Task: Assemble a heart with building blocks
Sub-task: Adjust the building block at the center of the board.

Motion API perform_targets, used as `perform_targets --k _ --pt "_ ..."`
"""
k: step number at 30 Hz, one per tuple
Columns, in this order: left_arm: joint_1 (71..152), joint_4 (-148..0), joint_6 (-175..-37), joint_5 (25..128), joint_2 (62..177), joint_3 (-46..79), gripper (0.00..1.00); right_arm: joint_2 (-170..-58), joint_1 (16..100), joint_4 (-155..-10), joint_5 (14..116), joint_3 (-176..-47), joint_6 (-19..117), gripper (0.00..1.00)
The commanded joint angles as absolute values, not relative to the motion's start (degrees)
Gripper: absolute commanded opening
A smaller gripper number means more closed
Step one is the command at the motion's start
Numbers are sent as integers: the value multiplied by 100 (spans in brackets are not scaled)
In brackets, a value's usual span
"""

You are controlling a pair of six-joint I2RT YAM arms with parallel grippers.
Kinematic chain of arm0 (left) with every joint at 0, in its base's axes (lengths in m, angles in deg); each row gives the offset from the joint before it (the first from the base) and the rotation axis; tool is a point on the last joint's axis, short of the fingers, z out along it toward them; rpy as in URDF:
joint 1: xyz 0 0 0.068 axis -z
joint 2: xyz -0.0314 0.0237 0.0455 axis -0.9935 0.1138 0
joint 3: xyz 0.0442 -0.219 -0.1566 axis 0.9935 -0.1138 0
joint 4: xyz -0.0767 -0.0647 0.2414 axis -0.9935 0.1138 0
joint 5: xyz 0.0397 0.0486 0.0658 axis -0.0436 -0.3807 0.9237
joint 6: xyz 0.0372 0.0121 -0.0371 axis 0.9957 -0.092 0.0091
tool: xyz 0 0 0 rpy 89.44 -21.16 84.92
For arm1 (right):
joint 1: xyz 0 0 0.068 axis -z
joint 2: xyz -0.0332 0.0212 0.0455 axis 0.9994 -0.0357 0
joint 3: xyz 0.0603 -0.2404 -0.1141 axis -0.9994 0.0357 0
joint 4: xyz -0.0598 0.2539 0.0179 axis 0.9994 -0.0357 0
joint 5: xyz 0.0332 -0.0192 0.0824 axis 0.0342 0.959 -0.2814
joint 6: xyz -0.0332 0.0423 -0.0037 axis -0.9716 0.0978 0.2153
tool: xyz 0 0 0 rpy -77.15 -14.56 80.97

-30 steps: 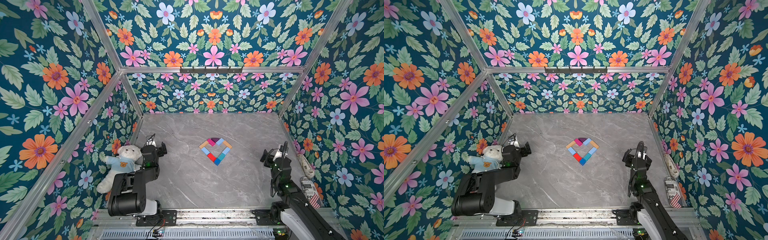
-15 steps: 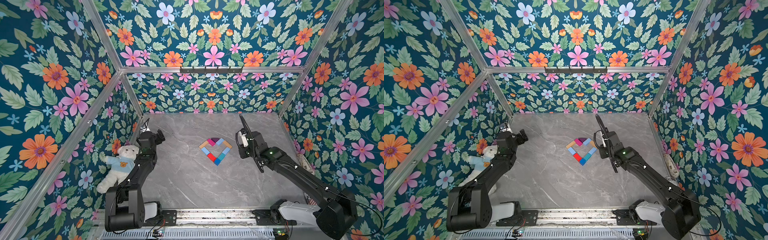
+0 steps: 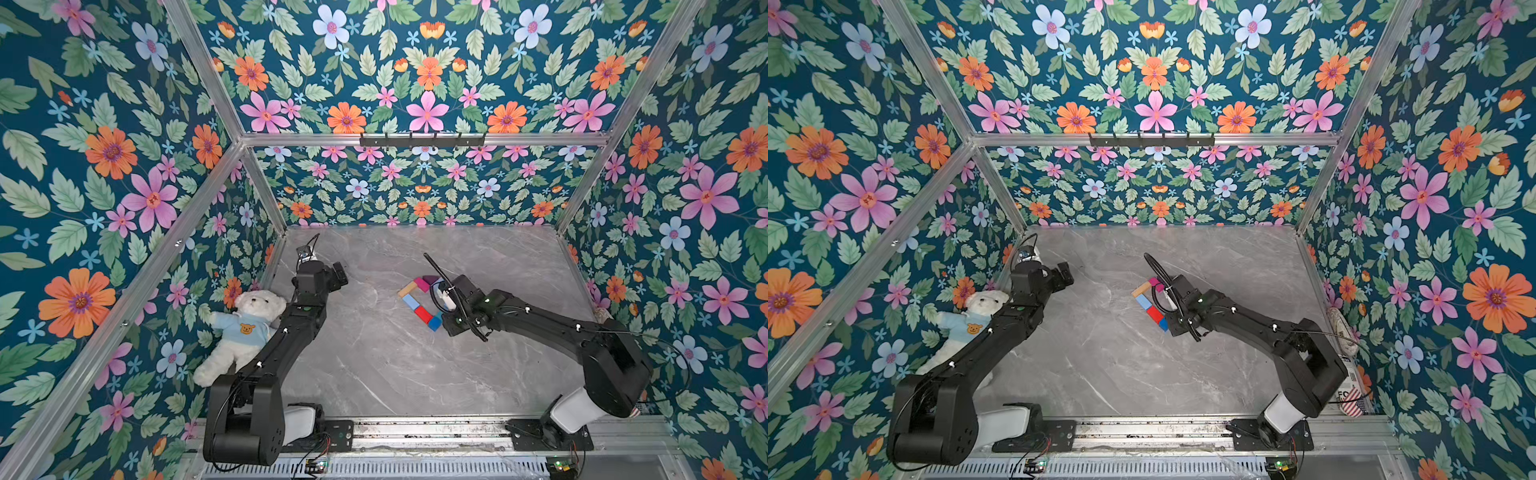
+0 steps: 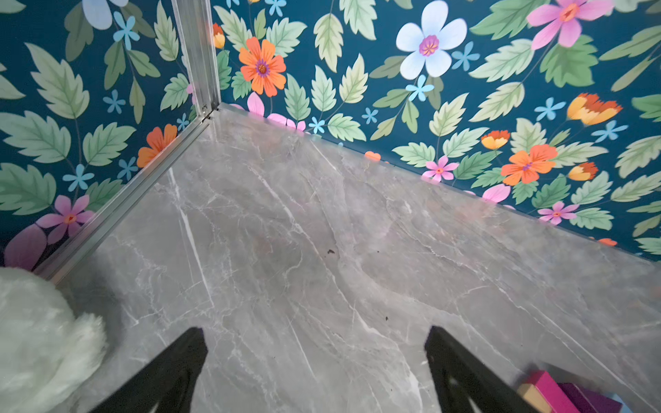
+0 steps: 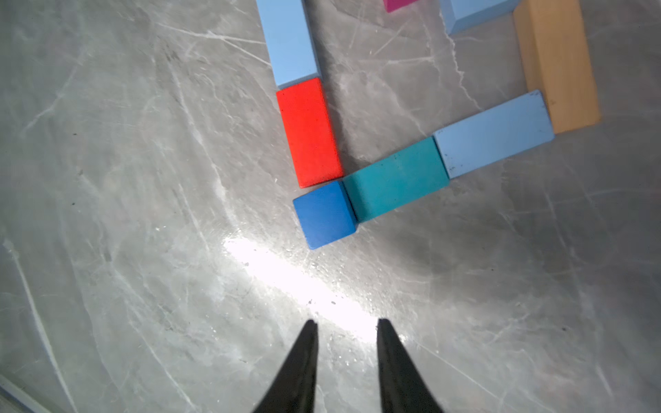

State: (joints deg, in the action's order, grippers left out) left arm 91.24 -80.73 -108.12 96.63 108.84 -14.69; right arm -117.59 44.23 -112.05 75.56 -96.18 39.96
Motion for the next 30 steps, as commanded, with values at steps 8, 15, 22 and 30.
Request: perform_targets --k 8,15,22,30 --pt "9155 -7845 -10811 9713 10822 -1430 100 -12371 4228 -11313 7429 -9919 4215 0" --pt "9166 -7791 -10763 9709 10862 -1389 100 -12628 4198 -11215 7510 -9954 4273 0" --pt "9164 -7782 -10725 9743 10884 -1385 100 -12781 4195 -11145 7519 -10046 4269 0" --pt "9164 -7782 -10714 9775 10915 -1348 100 -12865 4193 -11135 7537 -10094 4265 0"
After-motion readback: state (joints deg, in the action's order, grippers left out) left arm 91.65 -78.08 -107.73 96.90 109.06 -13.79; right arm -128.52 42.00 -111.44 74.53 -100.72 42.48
